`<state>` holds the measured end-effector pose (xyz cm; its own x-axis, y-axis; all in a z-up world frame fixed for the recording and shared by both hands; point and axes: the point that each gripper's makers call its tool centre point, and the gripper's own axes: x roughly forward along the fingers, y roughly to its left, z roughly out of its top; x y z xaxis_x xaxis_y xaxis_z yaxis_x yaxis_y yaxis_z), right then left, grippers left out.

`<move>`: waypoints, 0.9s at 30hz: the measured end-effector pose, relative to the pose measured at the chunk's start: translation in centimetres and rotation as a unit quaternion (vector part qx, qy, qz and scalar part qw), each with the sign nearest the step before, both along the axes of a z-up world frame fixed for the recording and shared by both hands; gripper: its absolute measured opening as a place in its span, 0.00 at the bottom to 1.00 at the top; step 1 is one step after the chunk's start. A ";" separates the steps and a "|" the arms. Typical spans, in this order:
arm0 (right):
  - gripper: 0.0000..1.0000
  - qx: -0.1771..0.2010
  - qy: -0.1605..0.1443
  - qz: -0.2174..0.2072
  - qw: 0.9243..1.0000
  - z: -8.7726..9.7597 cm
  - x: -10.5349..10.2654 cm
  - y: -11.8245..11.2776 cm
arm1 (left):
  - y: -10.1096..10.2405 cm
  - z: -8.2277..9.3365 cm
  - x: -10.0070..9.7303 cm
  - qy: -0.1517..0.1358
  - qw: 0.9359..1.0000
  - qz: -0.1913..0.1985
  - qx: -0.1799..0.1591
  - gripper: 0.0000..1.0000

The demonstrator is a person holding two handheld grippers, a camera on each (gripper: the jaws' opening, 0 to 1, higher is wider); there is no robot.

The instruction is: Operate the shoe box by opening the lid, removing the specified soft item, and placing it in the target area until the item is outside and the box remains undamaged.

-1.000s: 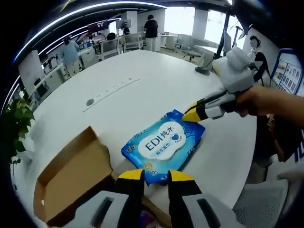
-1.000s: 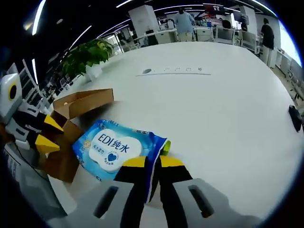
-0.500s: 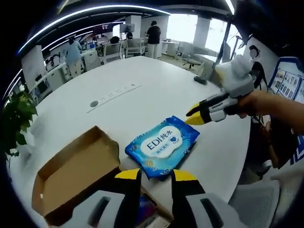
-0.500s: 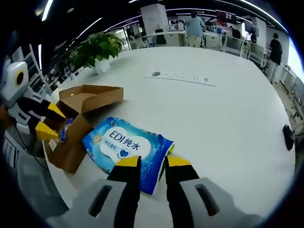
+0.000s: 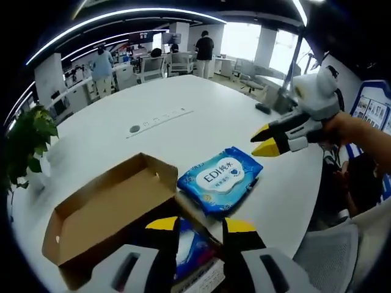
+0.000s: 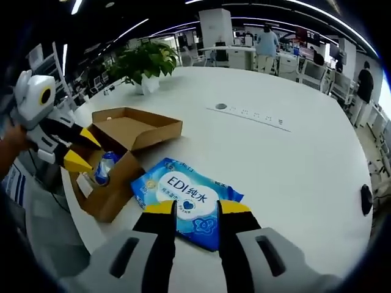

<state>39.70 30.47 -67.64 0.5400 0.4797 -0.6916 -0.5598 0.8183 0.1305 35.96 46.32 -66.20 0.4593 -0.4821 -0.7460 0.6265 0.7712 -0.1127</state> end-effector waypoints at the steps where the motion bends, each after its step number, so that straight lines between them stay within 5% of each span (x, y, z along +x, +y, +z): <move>1: 0.25 0.000 -0.001 0.004 1.000 0.2 -0.1 0.3 | 0.3 -0.1 0.0 0.000 1.000 0.002 0.000 0.28; 13: 0.25 0.005 -0.024 0.034 0.999 2.7 -0.7 3.6 | 3.9 -1.5 -0.8 0.000 1.000 -0.006 0.007 0.33; 19: 0.23 0.006 -0.038 0.050 0.998 3.5 -0.8 5.3 | 4.3 -1.5 -1.4 0.001 0.999 -0.035 -0.035 0.31; 27: 0.22 0.006 -0.039 0.089 0.995 3.6 -1.2 8.3 | 5.3 -2.3 -2.0 0.006 0.995 -0.094 -0.023 0.30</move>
